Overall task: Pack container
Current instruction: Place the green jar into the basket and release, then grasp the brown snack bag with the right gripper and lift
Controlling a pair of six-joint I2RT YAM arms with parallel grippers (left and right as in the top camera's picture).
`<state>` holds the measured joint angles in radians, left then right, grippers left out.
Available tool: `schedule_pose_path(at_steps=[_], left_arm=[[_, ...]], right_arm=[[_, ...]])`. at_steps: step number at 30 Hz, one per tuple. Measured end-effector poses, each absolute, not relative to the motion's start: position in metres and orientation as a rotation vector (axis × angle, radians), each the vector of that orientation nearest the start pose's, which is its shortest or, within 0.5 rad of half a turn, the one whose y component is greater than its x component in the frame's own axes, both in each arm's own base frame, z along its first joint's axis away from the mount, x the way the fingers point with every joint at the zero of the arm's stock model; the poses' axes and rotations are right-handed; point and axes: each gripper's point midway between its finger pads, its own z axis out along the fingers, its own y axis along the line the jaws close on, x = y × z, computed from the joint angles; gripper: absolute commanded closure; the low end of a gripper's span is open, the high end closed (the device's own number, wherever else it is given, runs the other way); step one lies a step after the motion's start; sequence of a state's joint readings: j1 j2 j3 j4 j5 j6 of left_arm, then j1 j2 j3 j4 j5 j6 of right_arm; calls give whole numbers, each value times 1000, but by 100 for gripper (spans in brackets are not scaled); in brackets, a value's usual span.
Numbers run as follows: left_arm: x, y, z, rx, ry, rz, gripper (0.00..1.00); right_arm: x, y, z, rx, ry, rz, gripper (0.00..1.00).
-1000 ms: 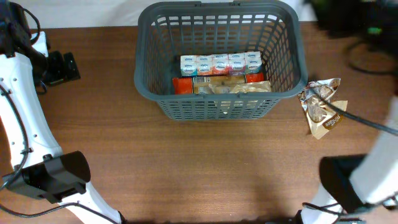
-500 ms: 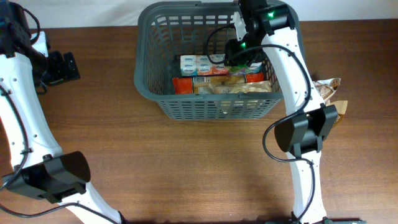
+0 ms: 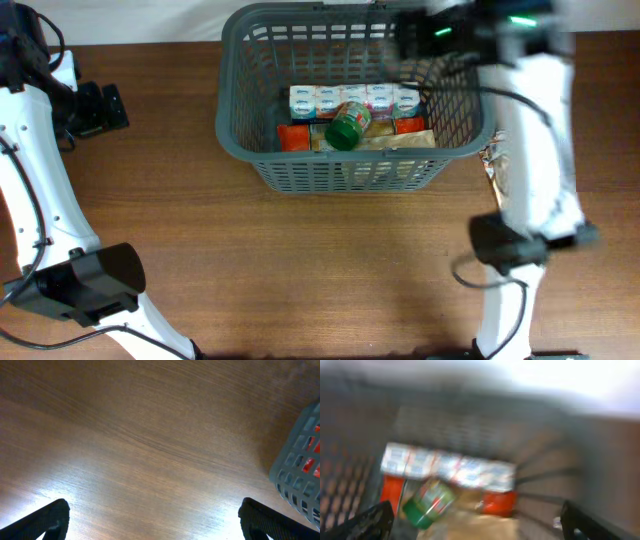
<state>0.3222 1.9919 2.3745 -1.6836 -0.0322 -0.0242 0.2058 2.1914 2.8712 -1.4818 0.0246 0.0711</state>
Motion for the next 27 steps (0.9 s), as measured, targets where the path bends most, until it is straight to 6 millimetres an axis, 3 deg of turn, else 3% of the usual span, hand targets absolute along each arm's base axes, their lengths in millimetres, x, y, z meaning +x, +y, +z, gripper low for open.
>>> schedule_pose_path(at_steps=[2,4,5,6,7,10,11,13,14,15,17,19,21,24,27], left_arm=[[376,131,265,-502,2833,104,1],[376,131,265,-502,2833,104,1],[376,131,265,-502,2834,104,1],[376,131,265,-502,2834,104,1],[376,131,265,-502,2833,104,1],[376,131,265,-503,2833,104,1],[376,131,265,-502,2833,104,1],[376,131,265,-502,2834,104,1],[376,131,265,-502,2834,104,1],[376,131,265,-502,2834,104,1],[376,131,265,-502,2833,104,1],[376,131,265,-502,2834,104,1],[376,131,265,-502,2834,104,1],[376,131,265,-502,2834,104,1],[376,131,265,-502,2834,104,1]], right_arm=[[465,54,410,-42,2236,43,1],[427,-17,470,133,2086,-60,1],[418,-34,479,177,2059,-86,1],[390,-80,502,307,1985,-171,1],[367,-118,512,426,1941,-235,1],[335,-183,506,637,1916,-292,1],[331,-199,498,690,1929,-290,1],[332,-235,460,808,2011,-247,1],[342,-252,424,864,2094,-189,1],[348,-257,408,883,2131,-163,1],[372,-270,351,916,2243,-70,1],[391,-271,291,913,2368,24,1],[407,-265,245,857,2459,78,1],[423,-238,184,683,2602,138,1],[430,-214,152,532,2685,179,1]])
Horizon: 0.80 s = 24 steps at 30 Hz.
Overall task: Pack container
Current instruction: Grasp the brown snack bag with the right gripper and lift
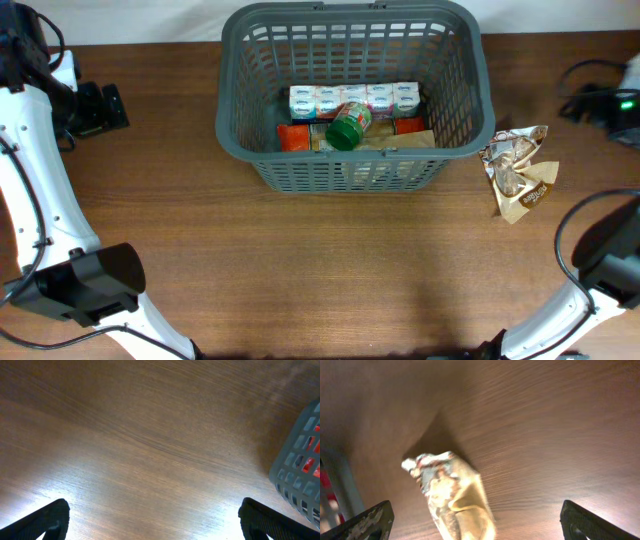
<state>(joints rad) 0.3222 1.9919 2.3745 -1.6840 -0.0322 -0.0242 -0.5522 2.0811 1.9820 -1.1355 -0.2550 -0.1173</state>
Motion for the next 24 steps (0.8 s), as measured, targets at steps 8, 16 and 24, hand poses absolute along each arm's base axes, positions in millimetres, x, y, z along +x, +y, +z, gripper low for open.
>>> schedule_pose_path(at_steps=[8,16,24], left_arm=[[376,131,265,-502,2833,104,1],[376,131,265,-502,2833,104,1],[376,131,265,-502,2833,104,1]], right_arm=[[436,-177,94,247,2811,313,1],[421,-160,49,199,2932,431,1],[418,-124,34,71,2991,469,4]])
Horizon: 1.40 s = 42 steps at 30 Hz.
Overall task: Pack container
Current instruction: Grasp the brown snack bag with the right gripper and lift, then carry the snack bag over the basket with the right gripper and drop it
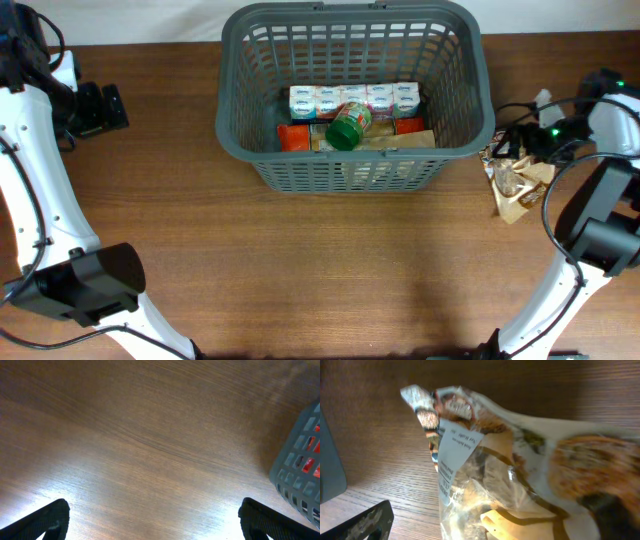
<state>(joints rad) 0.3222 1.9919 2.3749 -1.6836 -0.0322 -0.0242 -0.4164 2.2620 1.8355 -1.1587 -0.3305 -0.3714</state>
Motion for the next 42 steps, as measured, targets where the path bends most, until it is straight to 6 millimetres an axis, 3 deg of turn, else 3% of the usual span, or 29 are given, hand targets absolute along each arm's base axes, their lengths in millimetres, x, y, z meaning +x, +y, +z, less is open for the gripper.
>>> schedule_pose_path(at_steps=[6,7,8,23,33,36,39,42], left_arm=[[376,131,265,-503,2834,104,1],[376,131,265,-502,2833,104,1],[376,131,265,-502,2833,104,1],[376,131,265,-502,2834,104,1],[376,131,265,-502,2834,104,1],[376,131,265,-502,2833,104,1],[376,131,265,-502,2833,104,1],[376,131,265,-502,2834,104,1]], right_arm=[[416,-118,15,90,3035,392,24],[415,-118,13,111,3037,385,34],[415,-120,12,144,3042,374,39],[418,-136,12,544,3017,260,96],[413,-149,19,658,3006,218,96],[414,-163,36,693,2990,185,96],[431,-182,75,699,2893,138,96],[459,-195,160,649,2685,96,96]])
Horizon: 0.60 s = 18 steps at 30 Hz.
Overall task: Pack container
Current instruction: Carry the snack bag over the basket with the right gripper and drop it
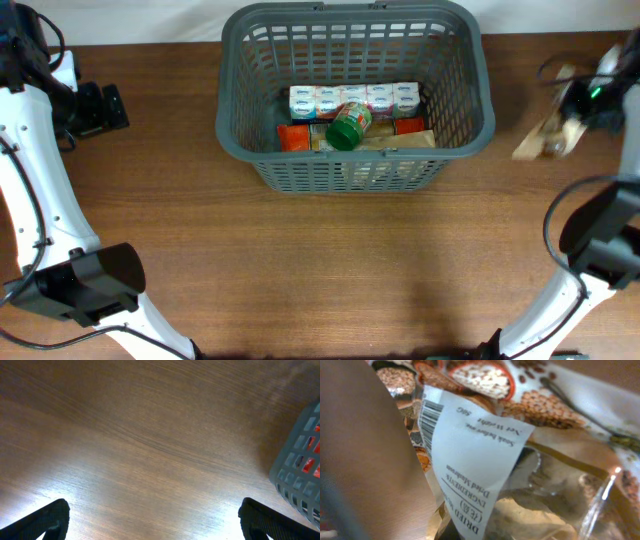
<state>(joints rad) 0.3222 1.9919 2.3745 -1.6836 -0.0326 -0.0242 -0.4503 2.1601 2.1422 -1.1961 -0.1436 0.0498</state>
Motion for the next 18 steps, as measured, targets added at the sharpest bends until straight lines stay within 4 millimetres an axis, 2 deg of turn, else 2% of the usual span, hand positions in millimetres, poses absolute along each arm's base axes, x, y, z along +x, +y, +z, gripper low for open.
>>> schedule_pose_path(at_steps=[2,3,4,5,6,7,8,9,11,13,15,18], left_arm=[[376,131,265,-502,2834,104,1],[376,131,265,-502,2833,104,1],[376,131,265,-502,2834,104,1],[376,131,265,-502,2834,104,1],[376,131,265,-502,2834,104,1],[376,131,265,-502,2833,104,1],[376,131,265,-502,2834,104,1],[376,131,265,-502,2834,104,1],[376,131,265,-503,2833,104,1],[376,131,265,-502,2834,104,1],[376,131,265,-502,2833,104,1],[376,131,265,-502,2833,104,1]], right_arm=[[473,-191,223,581,2535,97,96],[477,-179,289,495,2388,102,96],[475,-171,314,459,2338,107,96],[471,-154,358,387,2245,121,96],[468,-140,384,338,2192,131,96],[462,-117,415,266,2127,153,96],[458,-102,430,223,2096,167,96],[452,-78,451,158,2054,192,96],[441,-26,478,23,1993,263,96],[436,15,488,-79,1970,328,96],[437,51,483,-160,1981,388,96],[449,105,452,-271,2054,479,96]])
